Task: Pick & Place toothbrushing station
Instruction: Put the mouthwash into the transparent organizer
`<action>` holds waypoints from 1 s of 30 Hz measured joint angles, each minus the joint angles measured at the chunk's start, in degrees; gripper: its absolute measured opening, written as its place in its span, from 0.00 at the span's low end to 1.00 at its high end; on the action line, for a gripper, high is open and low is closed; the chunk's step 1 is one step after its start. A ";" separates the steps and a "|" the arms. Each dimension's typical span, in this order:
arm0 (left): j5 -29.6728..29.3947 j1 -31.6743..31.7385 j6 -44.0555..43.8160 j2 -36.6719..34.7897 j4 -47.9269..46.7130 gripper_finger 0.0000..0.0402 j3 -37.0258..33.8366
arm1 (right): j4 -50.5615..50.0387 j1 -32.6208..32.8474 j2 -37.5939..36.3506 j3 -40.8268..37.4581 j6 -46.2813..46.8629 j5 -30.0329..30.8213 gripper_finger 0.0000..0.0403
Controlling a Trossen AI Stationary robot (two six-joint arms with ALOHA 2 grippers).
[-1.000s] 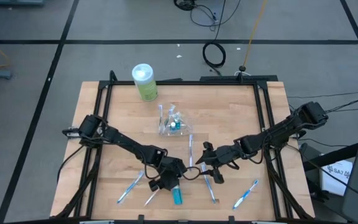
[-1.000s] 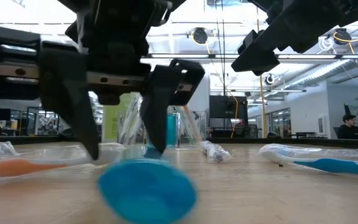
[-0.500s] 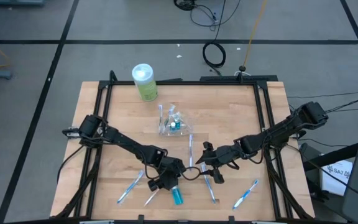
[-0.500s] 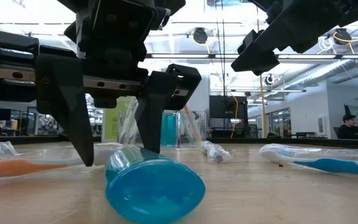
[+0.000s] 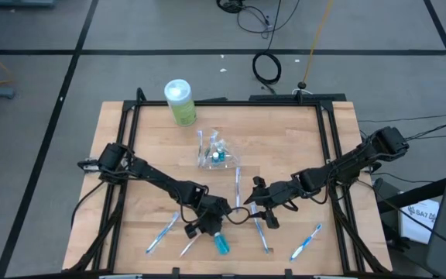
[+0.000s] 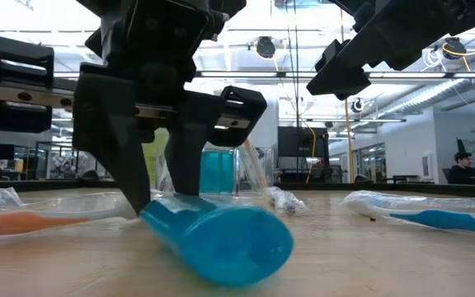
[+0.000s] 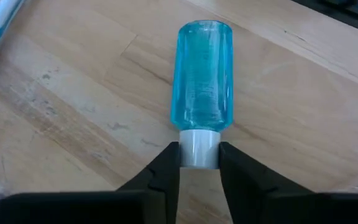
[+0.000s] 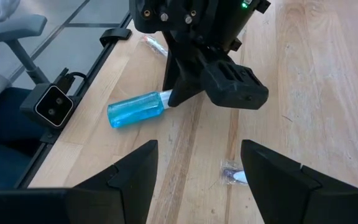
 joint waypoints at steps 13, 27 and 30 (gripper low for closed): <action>-10.95 -0.81 -2.25 -3.22 -2.65 0.22 -0.11 | -0.09 0.00 0.00 0.00 0.00 0.00 0.56; -54.75 -3.02 8.16 -19.31 -16.38 0.22 -0.09 | -0.29 0.00 0.02 0.00 0.32 0.02 0.56; -62.64 -2.41 12.36 -20.61 -16.57 0.22 -0.06 | -0.02 -0.02 0.02 0.00 0.39 0.02 0.56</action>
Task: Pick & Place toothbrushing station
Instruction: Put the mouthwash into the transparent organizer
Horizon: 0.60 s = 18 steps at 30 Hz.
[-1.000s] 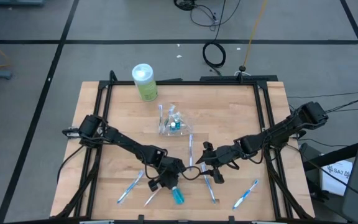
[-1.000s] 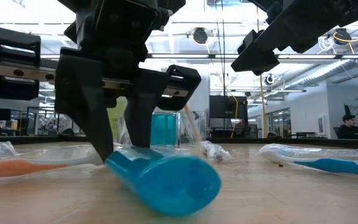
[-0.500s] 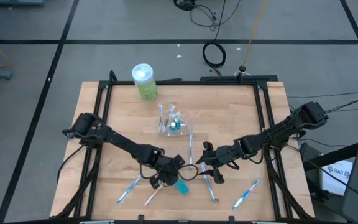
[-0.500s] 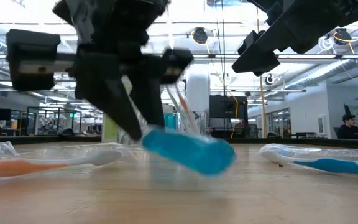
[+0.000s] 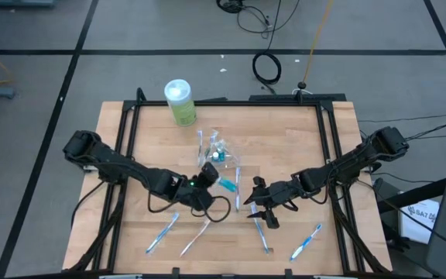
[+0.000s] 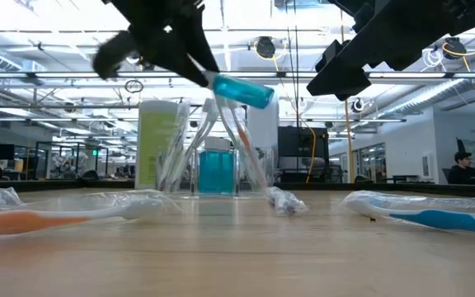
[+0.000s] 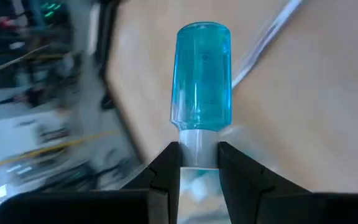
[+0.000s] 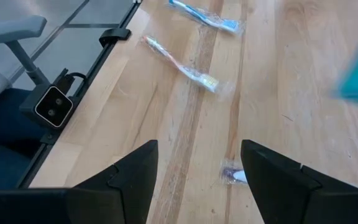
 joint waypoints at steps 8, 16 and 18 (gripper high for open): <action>-10.10 4.77 13.16 0.00 -1.62 0.22 0.02 | 0.06 0.00 0.00 0.00 0.03 0.00 0.56; -11.00 8.34 27.54 0.06 -2.86 0.22 0.00 | 0.04 0.00 0.00 0.00 -0.16 0.00 0.56; -11.19 9.11 30.19 0.06 -2.79 0.22 0.02 | 0.04 0.00 0.00 0.00 -0.35 0.00 0.56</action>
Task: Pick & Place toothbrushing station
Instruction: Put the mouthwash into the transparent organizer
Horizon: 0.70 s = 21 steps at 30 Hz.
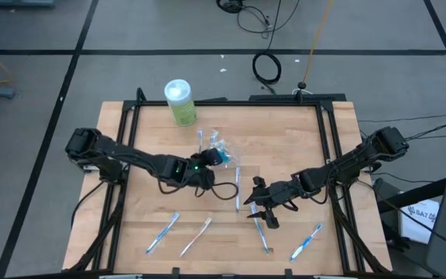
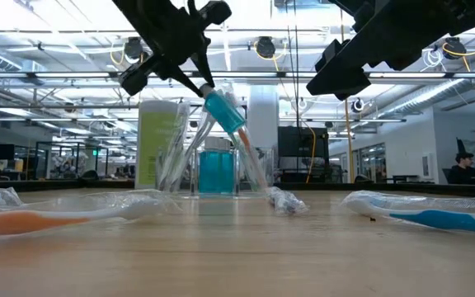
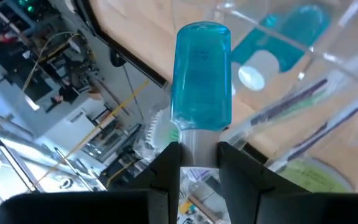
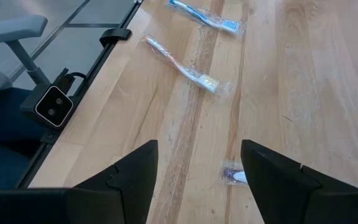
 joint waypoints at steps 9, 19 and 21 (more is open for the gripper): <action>2.17 2.19 1.82 0.00 -1.56 0.22 0.00 | -0.02 0.00 0.00 0.00 -0.02 0.00 0.56; 3.79 2.45 6.72 0.00 -3.69 0.22 0.00 | 0.00 0.01 0.00 0.00 -0.02 0.00 0.56; 3.79 2.55 7.54 0.17 -3.67 0.22 0.00 | -0.01 0.01 0.00 0.00 -0.02 0.00 0.56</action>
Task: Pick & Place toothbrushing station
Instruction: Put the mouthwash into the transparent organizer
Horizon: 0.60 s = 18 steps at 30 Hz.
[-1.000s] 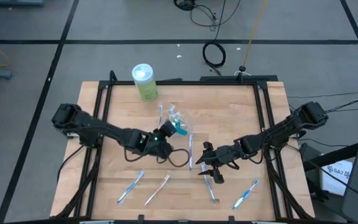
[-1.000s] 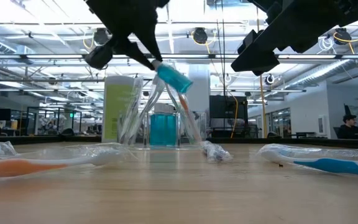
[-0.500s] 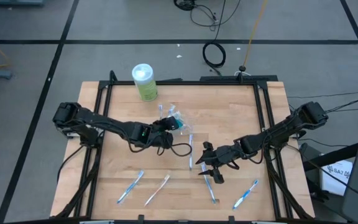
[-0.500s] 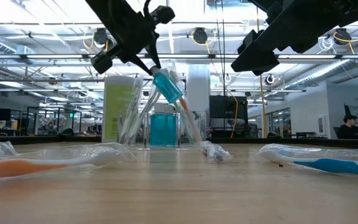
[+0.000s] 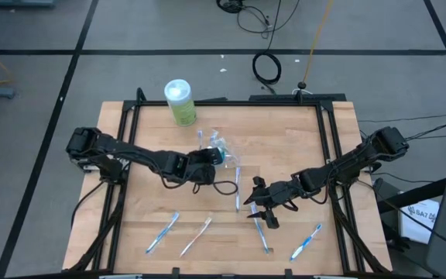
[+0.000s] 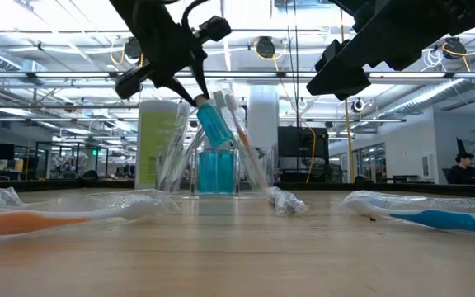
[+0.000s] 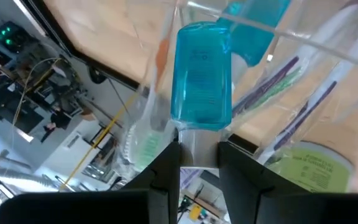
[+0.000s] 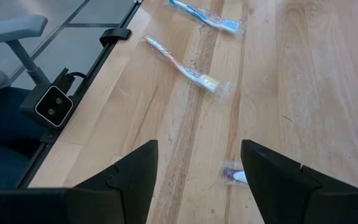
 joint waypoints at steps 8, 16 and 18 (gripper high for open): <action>-0.18 0.56 4.88 4.43 0.21 0.22 0.00 | 0.03 0.01 0.00 0.00 0.00 0.00 0.56; 0.08 -0.02 9.43 6.59 2.53 0.22 0.00 | -0.01 -0.01 0.00 0.00 -0.02 0.00 0.56; 0.31 0.00 8.76 6.51 3.27 0.22 0.01 | -0.13 -0.01 0.00 0.00 -0.02 0.00 0.56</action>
